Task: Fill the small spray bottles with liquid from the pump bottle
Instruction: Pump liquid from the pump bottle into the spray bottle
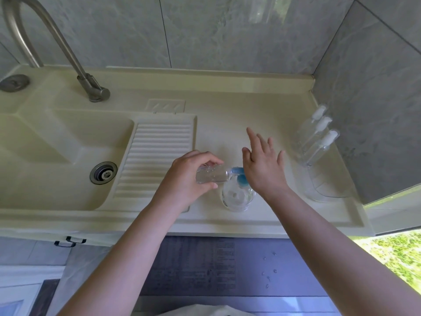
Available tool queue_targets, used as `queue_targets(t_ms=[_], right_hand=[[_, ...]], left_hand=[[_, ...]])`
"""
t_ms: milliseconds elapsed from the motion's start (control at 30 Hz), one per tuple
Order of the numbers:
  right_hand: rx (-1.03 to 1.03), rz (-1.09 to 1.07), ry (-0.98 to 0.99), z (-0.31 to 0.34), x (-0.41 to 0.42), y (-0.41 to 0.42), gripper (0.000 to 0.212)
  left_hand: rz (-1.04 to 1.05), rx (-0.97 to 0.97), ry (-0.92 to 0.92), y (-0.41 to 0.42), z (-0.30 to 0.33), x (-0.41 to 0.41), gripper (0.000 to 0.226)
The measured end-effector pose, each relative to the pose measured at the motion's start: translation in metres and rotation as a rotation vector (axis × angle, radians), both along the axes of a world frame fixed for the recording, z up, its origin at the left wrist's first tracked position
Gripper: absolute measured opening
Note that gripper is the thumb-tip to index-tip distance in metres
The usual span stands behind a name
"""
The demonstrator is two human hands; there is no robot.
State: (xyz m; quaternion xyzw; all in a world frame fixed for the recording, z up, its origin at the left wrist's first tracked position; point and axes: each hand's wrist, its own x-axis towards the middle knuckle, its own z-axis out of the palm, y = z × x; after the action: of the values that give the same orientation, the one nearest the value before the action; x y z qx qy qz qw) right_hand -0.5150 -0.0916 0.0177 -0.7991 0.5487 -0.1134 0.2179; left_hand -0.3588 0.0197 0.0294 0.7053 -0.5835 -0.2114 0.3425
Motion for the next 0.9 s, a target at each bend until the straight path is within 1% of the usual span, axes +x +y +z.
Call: queue_targets(t_ms=[100,167,233,333,433,533,667,733,833,900], right_hand=[[-0.076,0.012,0.103,0.001,0.001,-0.001,0.058],[-0.135,0.024,0.121,0.008,0.001,-0.005,0.062],[-0.140,0.022,0.124,0.010,0.002,-0.009,0.062],[-0.077,0.025,0.118,0.003,0.002,-0.006,0.060],[-0.119,0.045,0.158,0.007,0.004,-0.011,0.064],[-0.193,0.027,0.130,0.011,0.004,-0.011,0.070],[-0.162,0.016,0.118,0.001,0.006,-0.005,0.066],[-0.205,0.024,0.128,0.005,0.004,-0.006,0.068],[-0.231,0.033,0.040,0.018,0.004,-0.009,0.070],[-0.246,0.051,0.082,0.014,0.005,-0.009,0.068]], left_hand=[[0.007,0.010,0.002,0.000,0.000,0.000,0.050],[0.004,0.008,0.012,0.000,0.002,0.000,0.050],[0.010,0.007,0.015,0.000,0.003,0.000,0.050],[0.008,0.013,0.023,0.001,0.002,-0.001,0.051],[0.002,0.011,0.032,0.000,0.001,-0.002,0.051],[0.005,0.011,0.023,0.000,0.003,-0.001,0.051],[0.002,0.015,0.028,0.000,0.002,0.000,0.051],[-0.005,0.016,0.040,0.000,0.001,-0.001,0.051],[-0.003,0.008,0.034,0.000,0.002,-0.002,0.051],[-0.003,0.002,0.027,0.000,0.002,-0.002,0.051]])
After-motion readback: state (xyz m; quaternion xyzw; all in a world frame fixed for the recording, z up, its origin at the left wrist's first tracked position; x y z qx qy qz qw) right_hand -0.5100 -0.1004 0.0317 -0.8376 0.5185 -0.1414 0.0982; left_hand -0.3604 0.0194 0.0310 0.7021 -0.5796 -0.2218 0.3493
